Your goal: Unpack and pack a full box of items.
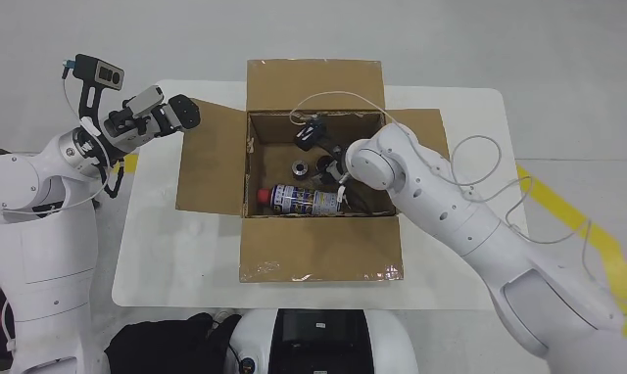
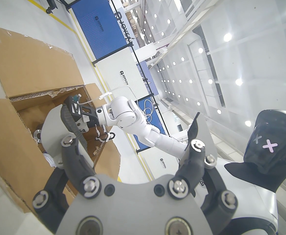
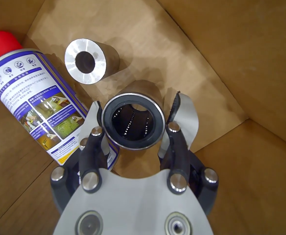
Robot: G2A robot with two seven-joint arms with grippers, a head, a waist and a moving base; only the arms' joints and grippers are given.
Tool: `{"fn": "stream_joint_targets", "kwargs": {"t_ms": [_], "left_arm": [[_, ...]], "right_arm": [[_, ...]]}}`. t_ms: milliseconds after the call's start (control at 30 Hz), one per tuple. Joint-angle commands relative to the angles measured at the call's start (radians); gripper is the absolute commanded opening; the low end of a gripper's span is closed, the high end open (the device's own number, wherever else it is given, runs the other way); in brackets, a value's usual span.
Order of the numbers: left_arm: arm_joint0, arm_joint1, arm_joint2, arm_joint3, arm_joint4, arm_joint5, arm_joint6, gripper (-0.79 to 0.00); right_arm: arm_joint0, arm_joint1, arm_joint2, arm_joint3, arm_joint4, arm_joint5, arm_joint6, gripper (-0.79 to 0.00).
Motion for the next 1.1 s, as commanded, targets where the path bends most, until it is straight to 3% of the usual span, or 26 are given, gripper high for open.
{"fn": "stream_joint_targets", "kwargs": {"t_ms": [0, 67, 267, 367, 1067], "left_arm": [[0.0, 0.0, 0.0, 0.0, 0.0, 0.0, 0.0, 0.0], [0.0, 0.0, 0.0, 0.0, 0.0, 0.0, 0.0, 0.0], [0.0, 0.0, 0.0, 0.0, 0.0, 0.0, 0.0, 0.0], [0.0, 0.0, 0.0, 0.0, 0.0, 0.0, 0.0, 0.0], [0.0, 0.0, 0.0, 0.0, 0.0, 0.0, 0.0, 0.0]], "right_arm": [[-0.002, -0.002, 0.005, 0.001, -0.004, -0.001, 0.002, -0.44], [-0.004, -0.003, 0.011, -0.001, -0.007, 0.001, 0.004, -0.517], [-0.015, -0.001, 0.041, -0.02, -0.015, 0.003, -0.007, -0.643], [-0.023, 0.004, 0.065, -0.049, -0.02, 0.006, -0.004, -0.785], [-0.194, 0.084, 0.35, -0.403, 0.007, -0.039, -0.004, -0.785]]}}
